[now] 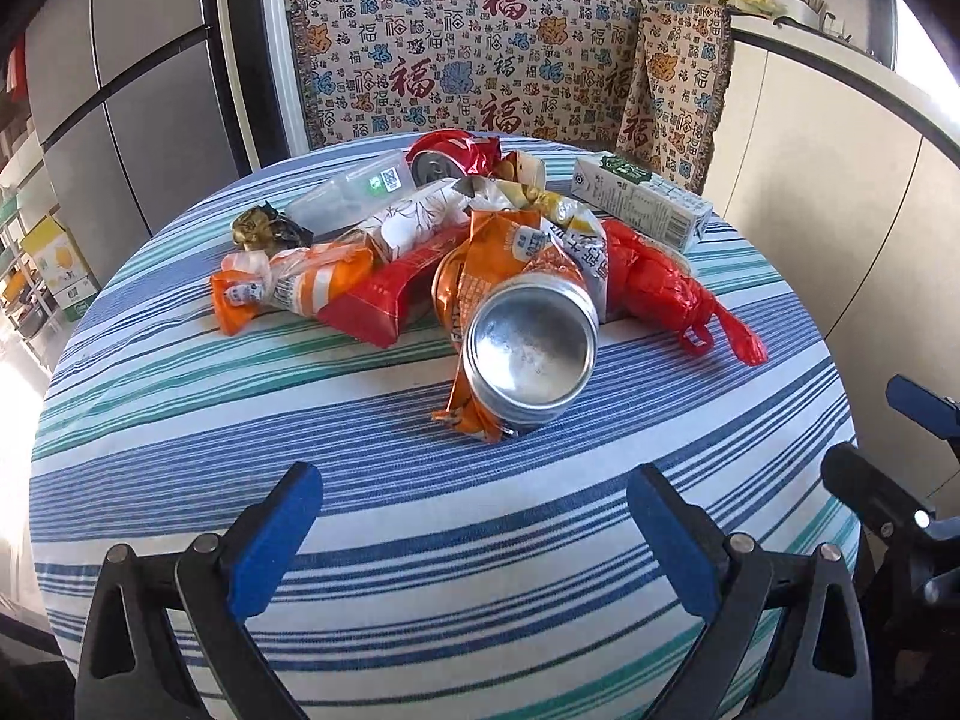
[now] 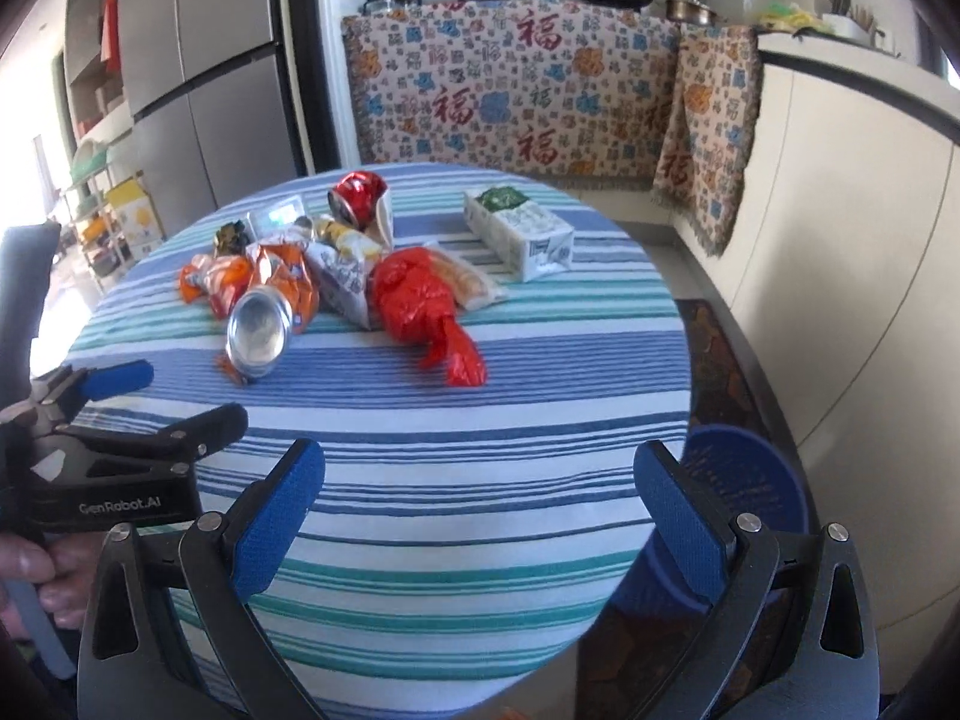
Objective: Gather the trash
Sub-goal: 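Reach the left tool to the crushed orange can while the right tool reaches the red bag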
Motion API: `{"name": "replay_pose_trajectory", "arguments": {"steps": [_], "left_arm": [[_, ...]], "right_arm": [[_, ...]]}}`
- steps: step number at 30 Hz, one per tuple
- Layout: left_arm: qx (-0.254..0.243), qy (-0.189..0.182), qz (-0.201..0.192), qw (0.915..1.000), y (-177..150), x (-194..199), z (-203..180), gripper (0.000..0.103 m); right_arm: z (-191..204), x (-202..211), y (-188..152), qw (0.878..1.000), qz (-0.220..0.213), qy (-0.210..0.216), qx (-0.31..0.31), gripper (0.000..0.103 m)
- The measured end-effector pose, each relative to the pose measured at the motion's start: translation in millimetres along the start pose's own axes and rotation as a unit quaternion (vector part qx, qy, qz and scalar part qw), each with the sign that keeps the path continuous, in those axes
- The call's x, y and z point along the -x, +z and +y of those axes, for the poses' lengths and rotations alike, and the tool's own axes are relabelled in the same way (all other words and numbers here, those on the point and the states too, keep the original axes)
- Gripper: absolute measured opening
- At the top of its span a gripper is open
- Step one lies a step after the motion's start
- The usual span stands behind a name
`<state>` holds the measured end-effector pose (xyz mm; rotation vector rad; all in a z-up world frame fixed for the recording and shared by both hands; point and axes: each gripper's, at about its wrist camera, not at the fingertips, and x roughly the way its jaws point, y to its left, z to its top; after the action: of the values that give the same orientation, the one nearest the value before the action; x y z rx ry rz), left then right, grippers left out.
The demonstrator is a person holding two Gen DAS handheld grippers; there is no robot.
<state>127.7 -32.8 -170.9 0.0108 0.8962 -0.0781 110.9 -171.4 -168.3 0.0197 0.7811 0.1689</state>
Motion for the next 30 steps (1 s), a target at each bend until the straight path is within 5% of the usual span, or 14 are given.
{"name": "replay_pose_trajectory", "arguments": {"steps": [9, 22, 30], "left_arm": [[-0.011, -0.006, 0.030, 0.9995, 5, -28, -7, 0.103], [0.002, 0.009, 0.043, 0.9990, 20, -39, -7, 0.103], [0.001, -0.027, -0.008, 0.9996, 30, -25, -8, 0.101]], "right_arm": [[0, -46, 5, 0.998, 0.050, 0.034, 0.024, 0.085], [-12, -60, 19, 0.997, 0.058, 0.034, 0.032, 0.082], [-3, -57, 48, 0.994, 0.036, 0.075, 0.071, 0.069]]}}
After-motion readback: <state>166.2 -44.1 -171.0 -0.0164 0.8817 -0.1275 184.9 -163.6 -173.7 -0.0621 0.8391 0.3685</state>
